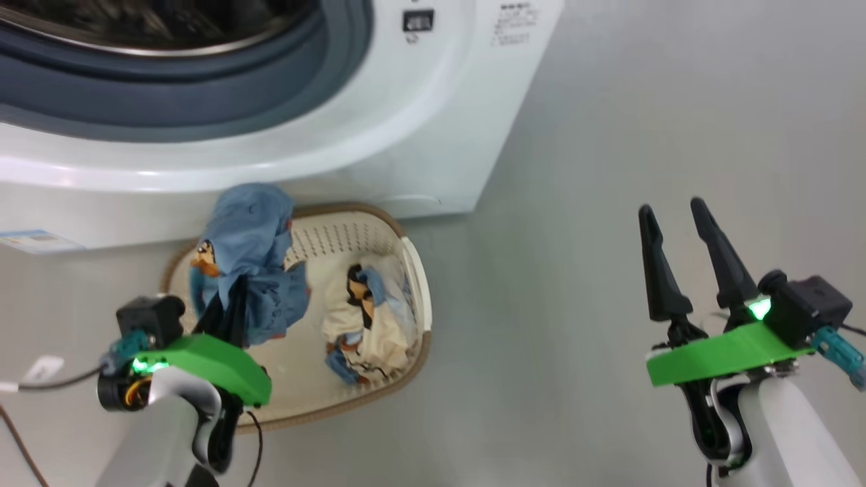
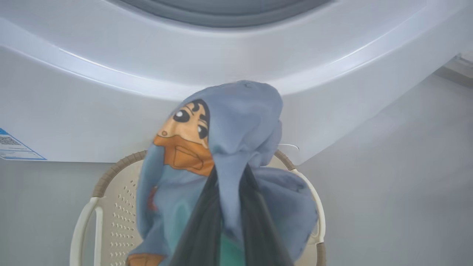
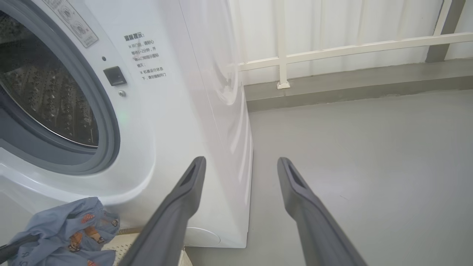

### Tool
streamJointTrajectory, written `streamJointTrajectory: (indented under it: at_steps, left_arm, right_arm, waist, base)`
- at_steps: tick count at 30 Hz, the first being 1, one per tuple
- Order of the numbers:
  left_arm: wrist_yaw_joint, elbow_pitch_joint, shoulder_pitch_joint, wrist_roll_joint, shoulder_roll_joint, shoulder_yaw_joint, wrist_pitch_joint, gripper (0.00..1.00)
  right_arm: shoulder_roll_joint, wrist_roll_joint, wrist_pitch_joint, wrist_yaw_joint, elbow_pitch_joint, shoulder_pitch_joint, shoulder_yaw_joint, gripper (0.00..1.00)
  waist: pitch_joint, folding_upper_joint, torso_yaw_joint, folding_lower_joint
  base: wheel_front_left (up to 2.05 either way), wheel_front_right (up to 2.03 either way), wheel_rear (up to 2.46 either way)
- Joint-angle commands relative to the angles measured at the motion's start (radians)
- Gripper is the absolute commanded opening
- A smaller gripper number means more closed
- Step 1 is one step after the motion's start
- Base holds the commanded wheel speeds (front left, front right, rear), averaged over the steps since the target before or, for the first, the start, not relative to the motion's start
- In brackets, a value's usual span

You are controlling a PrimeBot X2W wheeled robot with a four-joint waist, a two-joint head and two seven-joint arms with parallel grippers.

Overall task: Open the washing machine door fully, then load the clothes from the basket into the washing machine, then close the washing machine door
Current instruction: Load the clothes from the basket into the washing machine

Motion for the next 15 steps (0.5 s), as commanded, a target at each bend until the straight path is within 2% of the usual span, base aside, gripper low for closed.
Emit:
streamJointTrajectory:
  at_steps: [1, 15]
  left_arm:
    - [0.001, -0.060, 0.036, 0.031, 0.012, 0.056, -0.013, 0.00]
    - [0.001, -0.418, 0.251, 0.180, -0.039, 0.228, -0.013, 0.00]
  right_arm:
    - [-0.016, -0.008, -0.008, 0.005, -0.017, 0.031, 0.011, 1.00]
    - [-0.035, 0.006, -0.008, 0.005, -0.007, 0.115, 0.004, 1.00]
  waist:
    - [-0.072, 0.0000, 0.049, 0.0002]
    - [-0.192, 0.0000, 0.079, 0.0002]
  base:
    - [0.00, 0.00, 0.00]
    - [0.00, 0.00, 0.00]
